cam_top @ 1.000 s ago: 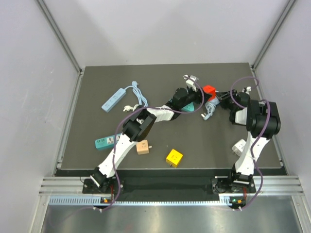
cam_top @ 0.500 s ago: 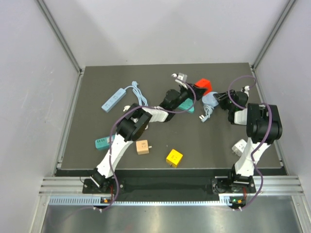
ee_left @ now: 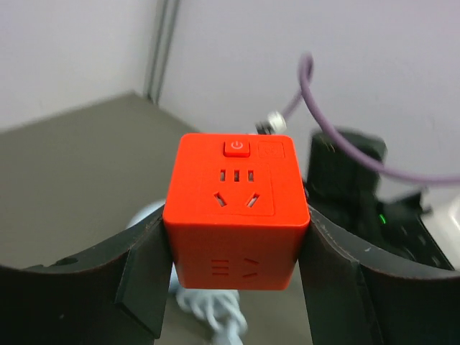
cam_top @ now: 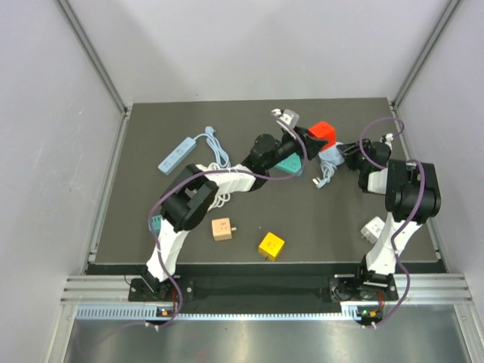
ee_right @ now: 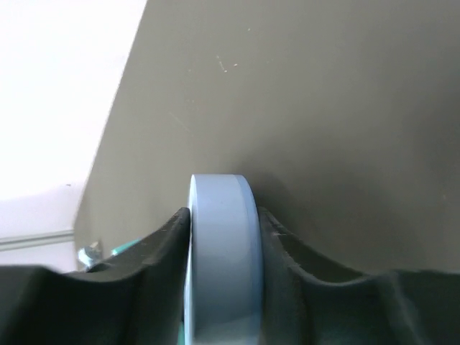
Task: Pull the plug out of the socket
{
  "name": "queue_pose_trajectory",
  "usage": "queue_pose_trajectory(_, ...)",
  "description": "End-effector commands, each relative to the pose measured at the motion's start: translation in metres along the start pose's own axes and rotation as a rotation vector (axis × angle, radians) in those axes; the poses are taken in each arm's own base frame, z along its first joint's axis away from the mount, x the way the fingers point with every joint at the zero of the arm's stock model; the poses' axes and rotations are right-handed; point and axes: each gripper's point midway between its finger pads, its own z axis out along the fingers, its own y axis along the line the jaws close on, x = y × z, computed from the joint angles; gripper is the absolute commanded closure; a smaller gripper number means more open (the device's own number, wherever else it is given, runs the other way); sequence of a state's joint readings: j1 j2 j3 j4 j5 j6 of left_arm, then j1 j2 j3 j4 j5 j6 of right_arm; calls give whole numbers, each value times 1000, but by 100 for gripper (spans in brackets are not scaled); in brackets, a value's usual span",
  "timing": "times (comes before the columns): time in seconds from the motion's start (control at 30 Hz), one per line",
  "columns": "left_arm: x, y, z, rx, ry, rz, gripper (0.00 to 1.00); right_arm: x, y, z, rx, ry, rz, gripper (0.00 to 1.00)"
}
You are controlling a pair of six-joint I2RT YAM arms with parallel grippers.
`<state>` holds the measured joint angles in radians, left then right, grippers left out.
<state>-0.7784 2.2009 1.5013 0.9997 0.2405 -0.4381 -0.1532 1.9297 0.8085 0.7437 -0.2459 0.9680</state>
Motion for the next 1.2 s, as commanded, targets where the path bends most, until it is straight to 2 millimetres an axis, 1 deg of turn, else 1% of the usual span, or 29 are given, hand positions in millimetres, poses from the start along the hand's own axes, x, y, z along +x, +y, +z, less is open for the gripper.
queue_pose_trajectory(0.0, -17, -68, -14, 55, 117, 102, 100, -10, -2, 8, 4, -12, -49, 58)
queue_pose_trajectory(0.03, 0, -80, -23, 33, 169, 92, 100, -8, -3, 9, 9, 1, -59, 57)
queue_pose_trajectory(0.07, -7, -94, -29, 30, 181, 87, 100, -11, 1, 12, 10, 5, -76, 55)
queue_pose_trajectory(0.1, 12, -97, -40, -2, 268, 77, 100, -13, 2, 13, 20, 11, -96, 51)
queue_pose_trajectory(0.13, 26, -110, -49, -23, 313, 75, 100, -10, -5, 12, 70, 39, -134, 47)
queue_pose_trajectory(0.17, 23, -120, -56, -37, 334, 77, 100, -19, 5, 14, 60, 34, -157, 44)
queue_pose_trajectory(0.2, 39, -123, -69, -61, 410, 75, 100, -22, 8, 14, 64, 36, -171, 35)
queue_pose_trajectory(0.23, 52, -132, -78, -80, 457, 75, 100, -25, 13, 11, 64, 35, -212, 31)
queue_pose_trajectory(0.27, 57, -136, -84, -101, 489, 50, 100, -27, 15, 10, 85, 52, -225, 27)
queue_pose_trajectory(0.3, 65, -137, -91, -116, 530, 32, 100, -26, 16, 9, 98, 65, -242, 18)
queue_pose_trajectory(0.33, 81, -131, -105, -170, 598, 21, 100, -29, 19, 6, 106, 69, -279, 14)
queue_pose_trajectory(0.43, 104, -122, -130, -257, 688, -43, 100, -31, 24, -3, 158, 97, -338, 3)
queue_pose_trajectory(0.47, 107, -117, -134, -293, 696, -59, 100, -30, 22, -9, 194, 114, -344, 0)
queue_pose_trajectory(0.5, 111, -115, -138, -310, 711, -61, 100, -31, 26, -13, 204, 115, -361, 0)
queue_pose_trajectory(0.57, 121, -112, -145, -344, 758, -70, 100, -47, 40, -26, 231, 70, -419, 0)
queue_pose_trajectory(0.6, 124, -113, -147, -351, 773, -72, 100, -45, 35, -36, 288, 79, -456, 0)
queue_pose_trajectory(0.63, 132, -112, -150, -370, 812, -67, 100, -53, 52, -47, 276, 47, -485, 0)
queue_pose_trajectory(0.67, 136, -112, -151, -381, 832, -69, 100, -52, 59, -55, 275, 45, -502, 0)
queue_pose_trajectory(0.7, 140, -113, -154, -396, 853, -57, 100, -56, 68, -70, 294, 16, -541, 0)
queue_pose_trajectory(0.77, 149, -112, -159, -436, 898, -54, 100, -49, 74, -85, 294, 17, -574, 0)
queue_pose_trajectory(0.8, 151, -111, -162, -457, 907, -50, 100, -48, 85, -98, 274, 6, -599, 0)
queue_pose_trajectory(0.87, 158, -107, -170, -499, 939, -64, 100, -40, 84, -112, 271, 20, -612, 0)
queue_pose_trajectory(0.9, 160, -107, -172, -509, 948, -66, 100, -34, 98, -122, 230, 13, -630, 0)
queue_pose_trajectory(0.93, 163, -106, -176, -519, 961, -65, 100, -26, 93, -129, 236, 33, -636, 0)
queue_pose_trajectory(1.0, 166, -108, -182, -533, 983, -70, 100, -22, 106, -145, 198, 17, -654, 0)
queue_pose_trajectory(1.03, 167, -109, -183, -541, 985, -73, 100, -17, 102, -151, 202, 30, -660, 0)
queue_pose_trajectory(1.1, 169, -113, -189, -548, 1006, -61, 100, -11, 112, -163, 165, 25, -676, 0)
queue_pose_trajectory(1.13, 169, -113, -189, -557, 1003, -54, 100, -4, 110, -167, 160, 36, -682, 0)
queue_pose_trajectory(1.17, 170, -115, -191, -559, 1008, -46, 94, 4, 111, -171, 148, 52, -691, 0)
